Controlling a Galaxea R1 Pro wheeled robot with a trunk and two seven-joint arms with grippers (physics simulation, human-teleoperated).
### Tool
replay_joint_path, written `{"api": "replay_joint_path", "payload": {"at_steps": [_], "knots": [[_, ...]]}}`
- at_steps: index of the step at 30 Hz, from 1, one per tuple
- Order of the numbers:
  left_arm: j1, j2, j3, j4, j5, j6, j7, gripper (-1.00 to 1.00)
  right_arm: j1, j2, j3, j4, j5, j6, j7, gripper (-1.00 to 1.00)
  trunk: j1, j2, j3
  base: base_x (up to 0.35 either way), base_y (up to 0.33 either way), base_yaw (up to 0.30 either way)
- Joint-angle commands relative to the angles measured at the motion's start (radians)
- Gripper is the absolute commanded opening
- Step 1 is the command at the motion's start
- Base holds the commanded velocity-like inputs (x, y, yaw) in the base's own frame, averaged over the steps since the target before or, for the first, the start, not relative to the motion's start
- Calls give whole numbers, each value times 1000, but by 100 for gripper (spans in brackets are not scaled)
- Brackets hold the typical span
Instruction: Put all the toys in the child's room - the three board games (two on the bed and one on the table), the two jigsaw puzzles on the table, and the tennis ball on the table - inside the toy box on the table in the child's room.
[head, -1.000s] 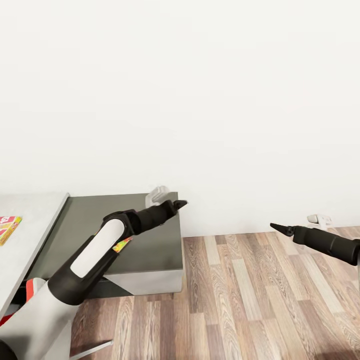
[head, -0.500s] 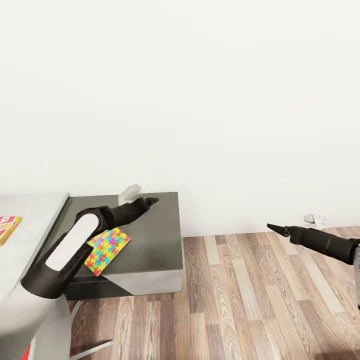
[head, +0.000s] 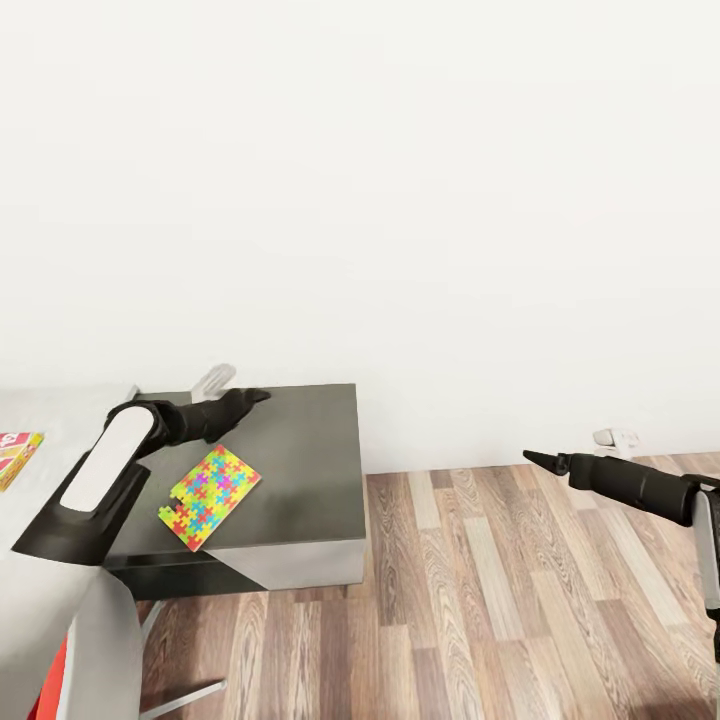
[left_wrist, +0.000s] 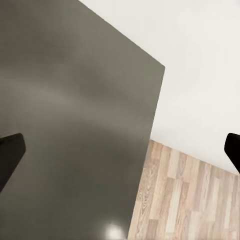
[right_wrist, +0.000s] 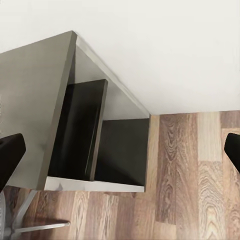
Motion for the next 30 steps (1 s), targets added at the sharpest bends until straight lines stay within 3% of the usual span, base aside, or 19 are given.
{"api": "replay_joint_path", "payload": {"at_steps": [1,8,17,23,26,30], "knots": [[-12,2,9,25,10,7,10,100,-1,0,0,-1,6,6,8,100,1,-2,-2,0,0,0],[-58,6,38,145,7,33,11,100,-1,0,3,-1,6,7,8,100,1,-2,-2,0,0,0],[-76,19,47,209,2,43,12,100,-1,3,5,0,6,7,8,100,1,-2,-2,0,0,0],[-92,34,51,268,-21,50,12,100,-3,30,6,0,11,7,-10,100,1,-2,-2,0,0,0],[-114,39,52,343,-36,57,13,100,-3,61,15,1,20,8,-52,100,1,-2,-2,0,0,0],[-128,41,53,402,-45,60,12,100,-4,78,29,1,25,8,-84,100,1,-2,-2,0,0,0]]}}
